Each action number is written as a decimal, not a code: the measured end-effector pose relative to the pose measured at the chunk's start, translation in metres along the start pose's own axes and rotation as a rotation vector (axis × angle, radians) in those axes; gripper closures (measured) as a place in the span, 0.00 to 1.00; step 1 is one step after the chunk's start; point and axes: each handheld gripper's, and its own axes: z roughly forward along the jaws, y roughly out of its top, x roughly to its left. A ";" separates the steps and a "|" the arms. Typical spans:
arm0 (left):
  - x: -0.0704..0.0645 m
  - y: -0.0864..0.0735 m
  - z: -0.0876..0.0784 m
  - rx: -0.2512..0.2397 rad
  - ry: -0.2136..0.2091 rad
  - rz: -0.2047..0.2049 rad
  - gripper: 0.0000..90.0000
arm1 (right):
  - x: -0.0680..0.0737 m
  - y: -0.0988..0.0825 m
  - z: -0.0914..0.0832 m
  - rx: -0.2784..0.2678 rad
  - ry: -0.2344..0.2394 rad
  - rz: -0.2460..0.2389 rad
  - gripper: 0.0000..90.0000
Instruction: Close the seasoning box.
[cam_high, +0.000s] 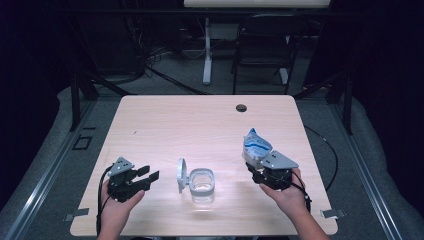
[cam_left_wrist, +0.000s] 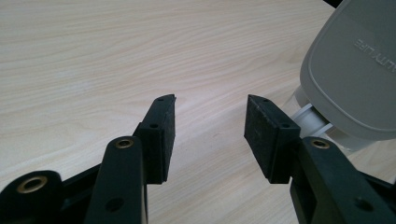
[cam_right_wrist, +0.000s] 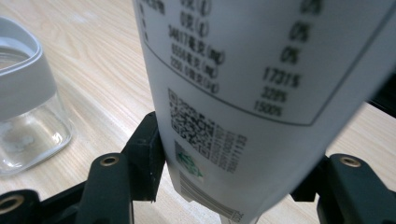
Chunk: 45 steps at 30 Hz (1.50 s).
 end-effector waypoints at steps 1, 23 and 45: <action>0.000 0.000 0.000 0.001 0.001 0.000 0.60 | 0.001 0.001 0.000 0.002 -0.001 -0.006 0.45; 0.001 -0.001 0.000 0.000 0.003 -0.002 0.60 | 0.012 0.011 0.001 0.043 0.064 -0.127 0.45; 0.001 -0.002 0.002 -0.001 0.006 -0.004 0.60 | 0.028 0.012 0.007 0.099 0.116 -0.232 0.45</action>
